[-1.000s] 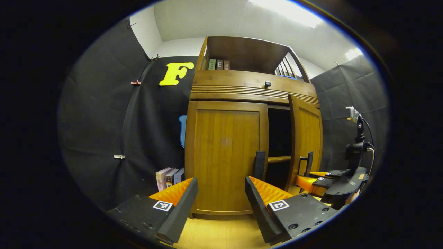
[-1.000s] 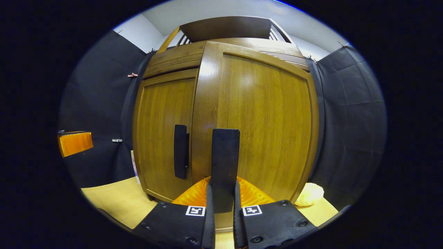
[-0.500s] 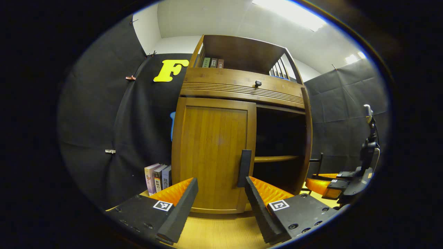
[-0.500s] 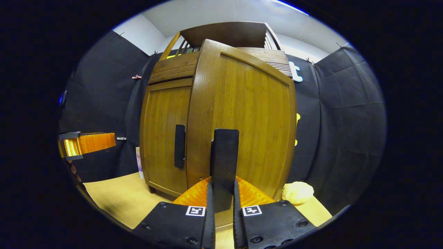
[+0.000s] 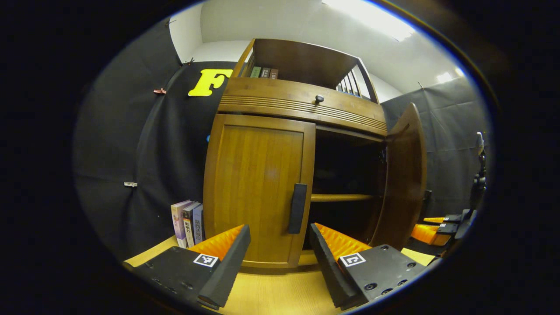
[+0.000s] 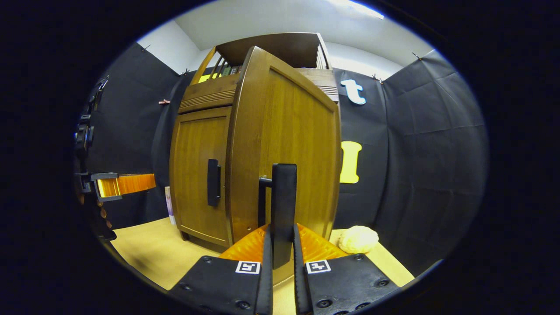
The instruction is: Open the right door of the double-door shoe cabinet with the right hand, and open the left door with the left hand.
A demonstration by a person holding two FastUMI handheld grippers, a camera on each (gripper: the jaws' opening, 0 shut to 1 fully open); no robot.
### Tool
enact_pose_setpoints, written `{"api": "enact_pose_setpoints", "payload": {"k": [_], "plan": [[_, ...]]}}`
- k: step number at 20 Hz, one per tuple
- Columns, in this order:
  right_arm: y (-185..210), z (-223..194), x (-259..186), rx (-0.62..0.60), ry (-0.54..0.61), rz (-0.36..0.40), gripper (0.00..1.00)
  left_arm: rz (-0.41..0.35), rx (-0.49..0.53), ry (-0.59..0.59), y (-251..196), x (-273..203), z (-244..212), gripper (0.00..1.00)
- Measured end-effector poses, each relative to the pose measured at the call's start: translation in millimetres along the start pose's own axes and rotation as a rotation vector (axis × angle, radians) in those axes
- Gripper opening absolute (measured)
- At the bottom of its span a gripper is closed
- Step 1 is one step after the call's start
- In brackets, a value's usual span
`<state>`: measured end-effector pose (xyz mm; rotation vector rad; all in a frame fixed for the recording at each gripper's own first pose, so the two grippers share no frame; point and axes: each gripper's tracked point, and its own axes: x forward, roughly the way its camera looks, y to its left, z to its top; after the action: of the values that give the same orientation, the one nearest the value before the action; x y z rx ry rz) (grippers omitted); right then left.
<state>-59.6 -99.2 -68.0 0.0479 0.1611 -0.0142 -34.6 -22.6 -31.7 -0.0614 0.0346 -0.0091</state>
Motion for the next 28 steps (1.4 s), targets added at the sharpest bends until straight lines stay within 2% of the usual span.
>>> {"api": "enact_pose_setpoints", "payload": {"k": [1,2,7,8,9,10,11,12,13,14,15,18,19,20,21,22,23,27,28], "plan": [[-5.4,0.4,-3.9,-0.007,-0.004,-0.010,0.19,-0.004,0.005,0.002,-2.6,0.9,-0.2,0.86],[-9.8,0.1,-6.3,-0.017,-0.009,-0.016,0.23,-0.013,0.008,0.002,-6.8,1.4,-0.3,0.86],[-28.8,1.6,-11.5,-0.054,-0.023,-0.034,0.23,-0.048,0.015,0.005,-24.2,6.9,-5.4,0.84],[-40.8,0.7,-16.8,-0.055,-0.027,-0.040,0.23,-0.052,0.012,0.010,-26.9,9.2,-7.5,0.86],[-49.7,0.4,-19.9,-0.054,-0.032,-0.050,0.18,-0.055,0.007,0.017,-29.3,12.0,-10.1,0.86],[-60.5,1.7,-21.3,-0.046,-0.035,-0.066,0.23,-0.054,0.003,0.023,-30.4,14.7,-12.3,0.84],[-70.4,2.3,-23.1,-0.038,-0.039,-0.084,0.18,-0.051,-0.001,0.026,-31.2,17.3,-14.8,0.84],[-79.4,3.4,-24.6,-0.032,-0.046,-0.106,0.18,-0.048,-0.003,0.029,-32.0,20.3,-15.6,0.86],[-92.5,3.7,-25.2,-0.027,-0.057,-0.132,0.27,-0.043,-0.003,0.033,-32.4,24.0,-17.5,0.86],[-101.9,6.8,-29.0,-0.016,-0.073,-0.149,0.07,-0.037,0.001,0.038,-33.4,27.3,-18.8,0.86],[-107.5,7.9,-29.9,0.007,-0.079,-0.150,0.13,-0.032,0.005,0.042,-34.3,30.7,-21.1,0.86],[-114.7,6.1,-28.5,0.069,-0.083,-0.126,0.12,-0.032,0.018,0.050,-42.3,41.4,-24.4,0.86],[-115.1,6.1,-29.0,0.065,-0.086,-0.119,0.16,-0.034,0.019,0.047,-44.1,43.0,-26.0,0.86],[-116.2,5.9,-30.3,0.055,-0.087,-0.115,0.12,-0.037,0.020,0.045,-46.6,46.2,-26.6,0.84],[-119.1,6.4,-33.2,0.043,-0.090,-0.117,0.12,-0.040,0.021,0.046,-49.9,49.8,-28.2,0.86],[-123.0,7.1,-35.2,0.034,-0.093,-0.120,0.17,-0.041,0.021,0.049,-51.6,52.7,-29.2,0.86],[-127.4,8.0,-38.9,0.034,-0.094,-0.129,0.11,-0.041,0.020,0.053,-53.6,56.2,-31.4,0.86],[-162.4,10.9,-62.9,0.045,-0.120,-0.218,0.12,-0.061,0.009,0.071,-66.4,67.2,-39.4,0.86],[-164.0,11.8,-70.6,0.068,-0.125,-0.218,0.12,-0.064,0.010,0.072,-68.0,69.2,-39.4,0.86]]}}
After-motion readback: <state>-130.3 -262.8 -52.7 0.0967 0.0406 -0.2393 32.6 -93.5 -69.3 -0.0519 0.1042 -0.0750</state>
